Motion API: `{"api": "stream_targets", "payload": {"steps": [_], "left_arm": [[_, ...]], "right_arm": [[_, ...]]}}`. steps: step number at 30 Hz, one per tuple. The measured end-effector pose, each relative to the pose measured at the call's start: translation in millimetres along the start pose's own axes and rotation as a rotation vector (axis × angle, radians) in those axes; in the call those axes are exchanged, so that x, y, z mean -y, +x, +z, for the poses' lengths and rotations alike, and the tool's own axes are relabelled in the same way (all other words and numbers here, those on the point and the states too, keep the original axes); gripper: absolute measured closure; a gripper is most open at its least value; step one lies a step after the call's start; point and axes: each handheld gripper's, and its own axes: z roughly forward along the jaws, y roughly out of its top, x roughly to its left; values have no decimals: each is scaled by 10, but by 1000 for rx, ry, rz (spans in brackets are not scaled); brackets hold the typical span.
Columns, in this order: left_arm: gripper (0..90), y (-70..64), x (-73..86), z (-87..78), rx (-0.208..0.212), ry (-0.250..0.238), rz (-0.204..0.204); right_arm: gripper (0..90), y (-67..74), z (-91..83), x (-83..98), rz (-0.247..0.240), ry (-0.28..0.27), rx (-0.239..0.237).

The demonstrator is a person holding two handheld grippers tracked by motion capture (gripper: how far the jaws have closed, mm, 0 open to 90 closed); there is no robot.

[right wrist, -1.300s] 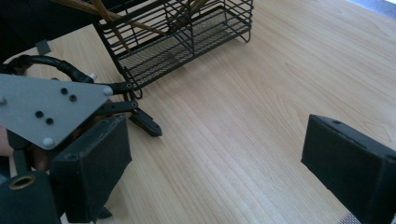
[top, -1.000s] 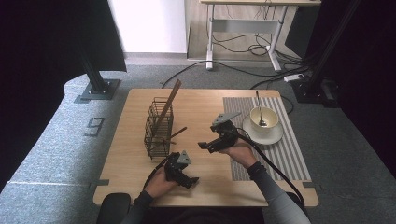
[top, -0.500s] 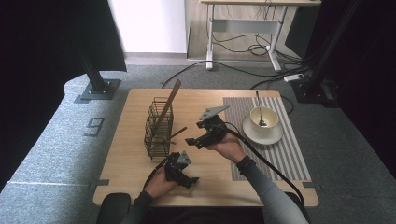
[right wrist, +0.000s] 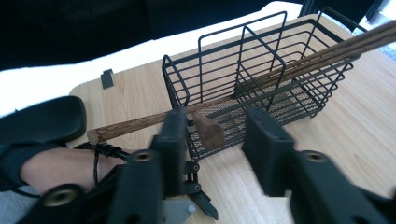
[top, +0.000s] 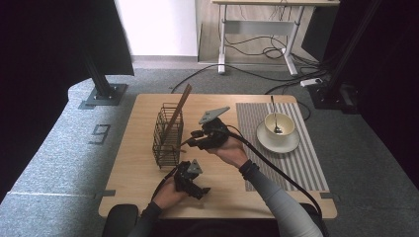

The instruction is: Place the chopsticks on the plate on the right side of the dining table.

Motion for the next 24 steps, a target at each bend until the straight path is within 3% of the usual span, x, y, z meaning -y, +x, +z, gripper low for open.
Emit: {"api": "stream_targets", "payload": {"steps": [1,2,5,13,24], "left_arm": [[0,0,0,0,0,0,0],[0,0,0,0,0,0,0],[0,-3,1,3,-1,-5,-5],[0,-4,1,4,0,-5,-5],[0,-3,0,2,-1,-3,-3]], "right_arm": [[700,12,19,-13,-20,9,-4],[700,12,19,-13,-20,9,-4],[819,48,51,-30,-55,13,-22],[830,64,22,-47,-62,25,-38],[830,13,-225,-109,-64,5,-33]]}}
